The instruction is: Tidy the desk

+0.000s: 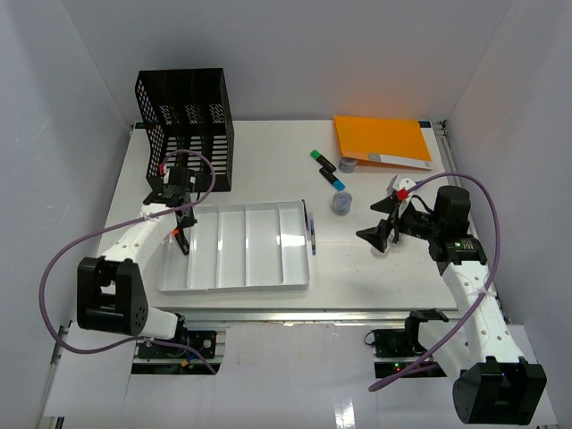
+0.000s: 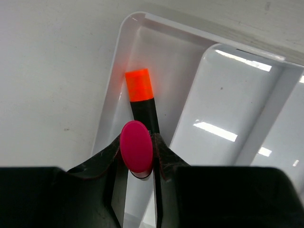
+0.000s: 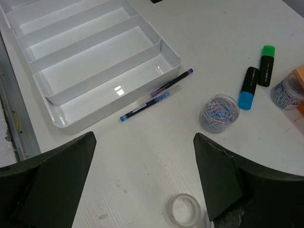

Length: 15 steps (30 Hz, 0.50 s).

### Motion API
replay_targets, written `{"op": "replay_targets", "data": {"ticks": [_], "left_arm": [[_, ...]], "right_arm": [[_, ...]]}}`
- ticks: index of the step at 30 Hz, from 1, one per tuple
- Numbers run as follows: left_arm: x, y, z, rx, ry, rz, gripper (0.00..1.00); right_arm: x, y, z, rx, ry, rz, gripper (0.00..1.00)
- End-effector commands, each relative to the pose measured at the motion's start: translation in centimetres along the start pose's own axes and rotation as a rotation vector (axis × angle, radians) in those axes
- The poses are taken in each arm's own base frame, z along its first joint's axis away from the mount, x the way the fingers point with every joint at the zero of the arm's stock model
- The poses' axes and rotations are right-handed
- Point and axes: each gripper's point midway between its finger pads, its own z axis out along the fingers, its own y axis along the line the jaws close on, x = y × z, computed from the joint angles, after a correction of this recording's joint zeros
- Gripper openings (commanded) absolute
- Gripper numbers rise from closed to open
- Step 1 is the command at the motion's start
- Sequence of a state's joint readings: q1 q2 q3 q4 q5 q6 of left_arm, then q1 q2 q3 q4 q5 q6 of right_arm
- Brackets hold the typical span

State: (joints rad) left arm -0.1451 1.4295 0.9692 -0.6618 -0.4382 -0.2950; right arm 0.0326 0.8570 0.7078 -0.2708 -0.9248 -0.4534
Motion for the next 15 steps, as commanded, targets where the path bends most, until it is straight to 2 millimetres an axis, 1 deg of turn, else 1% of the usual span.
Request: {"op": "replay_targets", "data": {"ticks": [1,2,3,4,6,8,10,13,15], "left_arm": [[0.5,0.8,1.1,-0.061,0.012,0.016,0.27],[0.9,0.7,1.4,-0.059,0.022,0.016,0.42],[1.0,0.6,1.4,-0.055,0.025,0.016,0.47],[1.0,0.6,1.4,-0.048,0.021,0.013,0.54],[1.1,0.5,1.2,-0.032,0.010,0.003,0.73],[0.6,0.2,0.5,0.001,-0.013,-0.012,0.78],[0.1,-0.3,-0.2,0.043,-0.034,-0.027,0.79],[-0.9,-2.2,-2.1,0.188,-0.069,-0.056,0.83],[-1.5,-4.0,-3.8,0.322,-0.108,-0.067,0.84]], "right_arm": [[0.4,-0.1,0.0,0.003,0.004,0.012,0.90],[0.5,-0.2,0.0,0.002,0.006,0.017,0.90],[0.6,-0.2,0.0,0.002,0.008,0.020,0.90],[0.7,-0.2,0.1,-0.005,0.009,0.021,0.90],[1.0,0.0,0.3,-0.024,0.012,0.023,0.90],[1.5,0.3,0.4,-0.051,0.020,0.025,0.90],[1.7,0.2,0.6,-0.065,0.025,0.019,0.90],[2.1,-0.7,1.2,-0.070,0.052,0.009,0.90],[1.5,-1.6,1.9,-0.080,0.079,0.003,0.90]]}}
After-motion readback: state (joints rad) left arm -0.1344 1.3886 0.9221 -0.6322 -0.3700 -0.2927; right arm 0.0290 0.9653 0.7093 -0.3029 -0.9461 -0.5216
